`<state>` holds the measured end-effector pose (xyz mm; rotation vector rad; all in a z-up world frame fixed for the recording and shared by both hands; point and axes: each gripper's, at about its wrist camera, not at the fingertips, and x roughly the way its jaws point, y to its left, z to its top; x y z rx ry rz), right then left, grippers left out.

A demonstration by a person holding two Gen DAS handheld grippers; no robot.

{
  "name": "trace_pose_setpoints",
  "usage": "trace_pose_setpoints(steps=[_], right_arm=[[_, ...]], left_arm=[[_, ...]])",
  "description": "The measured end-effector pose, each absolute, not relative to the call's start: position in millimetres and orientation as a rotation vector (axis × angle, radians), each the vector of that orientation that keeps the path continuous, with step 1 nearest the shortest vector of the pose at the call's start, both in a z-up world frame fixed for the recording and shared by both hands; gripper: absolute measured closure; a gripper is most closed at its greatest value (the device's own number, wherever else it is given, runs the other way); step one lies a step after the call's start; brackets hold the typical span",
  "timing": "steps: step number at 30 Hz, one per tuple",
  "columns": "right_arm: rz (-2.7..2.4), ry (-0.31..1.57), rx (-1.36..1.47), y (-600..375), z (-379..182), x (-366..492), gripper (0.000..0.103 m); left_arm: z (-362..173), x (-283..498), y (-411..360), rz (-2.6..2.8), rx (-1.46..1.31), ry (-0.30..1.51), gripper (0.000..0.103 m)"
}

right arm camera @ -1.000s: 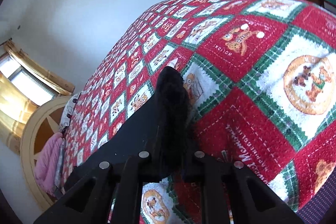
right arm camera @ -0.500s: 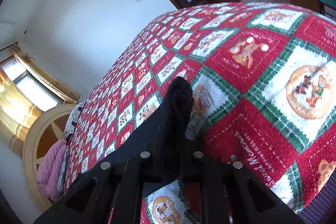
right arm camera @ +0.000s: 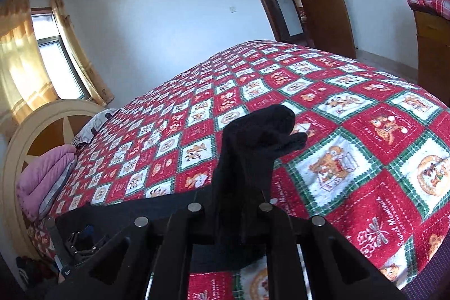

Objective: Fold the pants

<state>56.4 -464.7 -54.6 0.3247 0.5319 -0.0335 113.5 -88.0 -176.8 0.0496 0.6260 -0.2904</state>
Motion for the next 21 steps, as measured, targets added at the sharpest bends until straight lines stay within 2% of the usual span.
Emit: trace_pose_setpoints(steps=[21], right_arm=[[0.215,0.580,0.126,-320,-58,94,0.093]], left_arm=[[-172,105,-80,-0.301,0.008,0.634,0.000]])
